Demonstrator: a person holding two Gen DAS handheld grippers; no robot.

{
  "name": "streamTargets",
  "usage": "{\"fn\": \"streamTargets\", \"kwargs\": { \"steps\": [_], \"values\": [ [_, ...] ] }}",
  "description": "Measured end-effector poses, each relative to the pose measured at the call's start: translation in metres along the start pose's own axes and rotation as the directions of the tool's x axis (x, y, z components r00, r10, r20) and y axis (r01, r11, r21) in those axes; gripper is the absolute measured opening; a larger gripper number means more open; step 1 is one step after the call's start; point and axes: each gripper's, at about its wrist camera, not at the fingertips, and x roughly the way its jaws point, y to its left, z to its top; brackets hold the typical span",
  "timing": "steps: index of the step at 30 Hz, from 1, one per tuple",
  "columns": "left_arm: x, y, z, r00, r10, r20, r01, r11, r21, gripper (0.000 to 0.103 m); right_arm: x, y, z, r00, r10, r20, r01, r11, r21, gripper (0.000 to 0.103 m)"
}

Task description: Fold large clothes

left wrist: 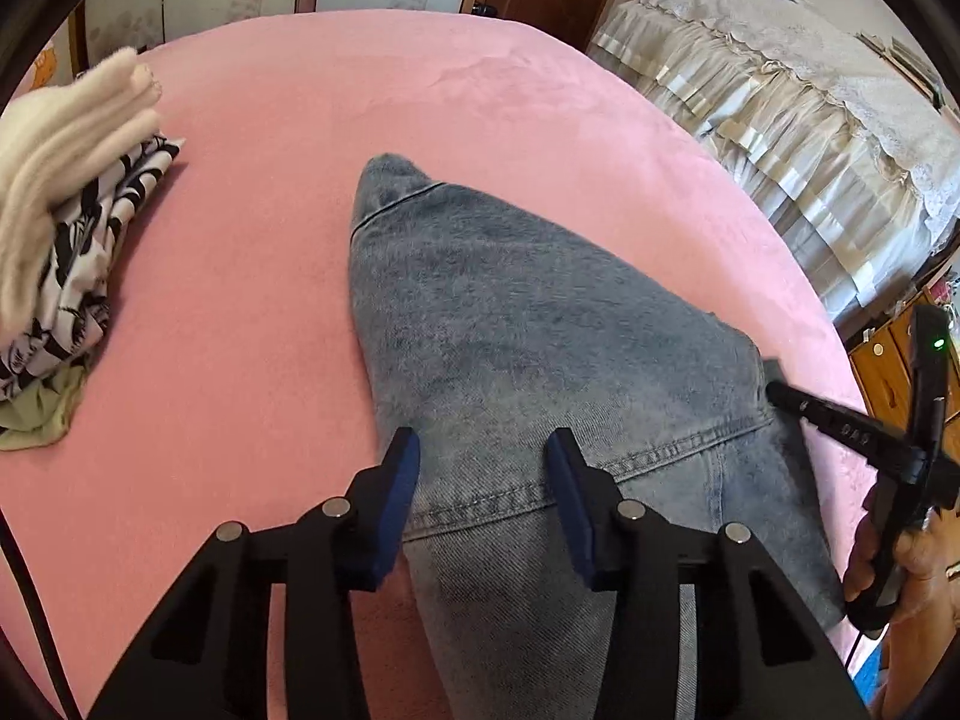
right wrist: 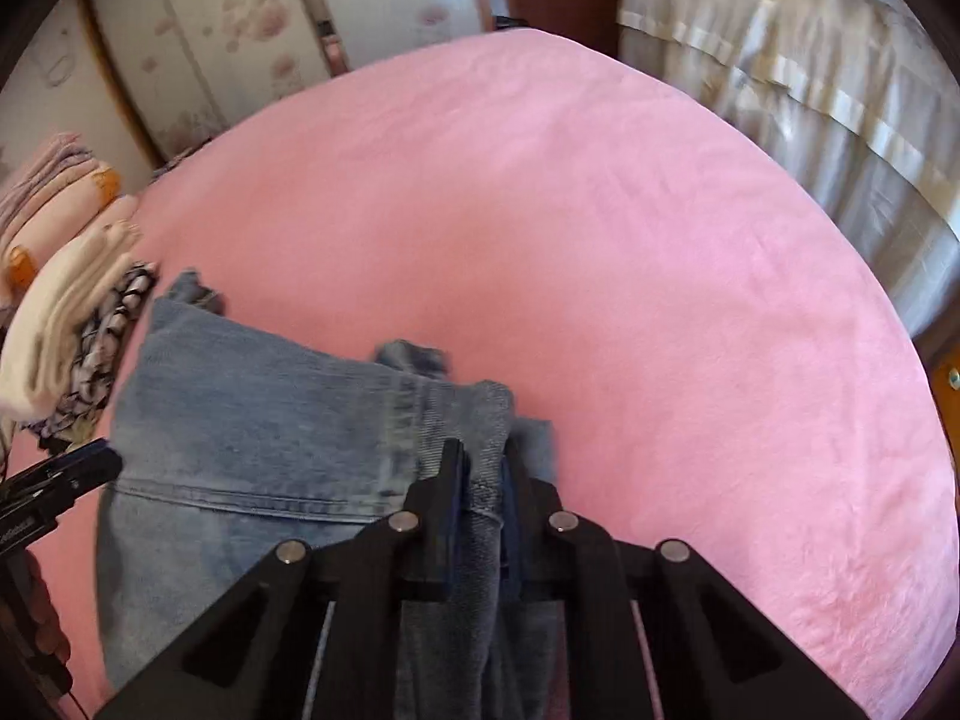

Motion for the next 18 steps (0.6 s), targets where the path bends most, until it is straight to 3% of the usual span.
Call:
{"fn": "streamTargets", "kwargs": {
  "steps": [4, 7, 9, 13, 18],
  "values": [
    [-0.004, -0.002, 0.001, 1.0, 0.029, -0.002, -0.029, 1.0, 0.004, 0.044, -0.007, 0.008, -0.001, 0.998, -0.061, 0.007, 0.061, 0.998, -0.032, 0.019],
    [-0.025, -0.008, -0.001, 0.999, 0.032, 0.039, -0.032, 0.999, 0.007, 0.044, -0.036, 0.023, -0.001, 0.991, -0.1, 0.093, 0.107, 0.992, -0.073, 0.024],
    [-0.04, -0.014, -0.006, 0.998, 0.001, 0.067, -0.001, 1.0, 0.0, 0.044, -0.058, 0.039, -0.008, 0.991, -0.039, 0.125, 0.053, 0.992, -0.114, 0.025],
    [-0.058, -0.032, -0.031, 0.995, -0.067, 0.076, 0.067, 0.998, 0.002, 0.044, -0.08, 0.074, -0.029, 0.988, 0.116, 0.099, -0.093, 0.974, -0.204, 0.025],
    [-0.058, -0.053, -0.072, 0.996, -0.075, 0.053, 0.072, 0.996, 0.06, 0.044, -0.071, 0.108, -0.078, 0.98, 0.197, -0.015, -0.192, 0.938, -0.287, 0.025]
  ]
}}
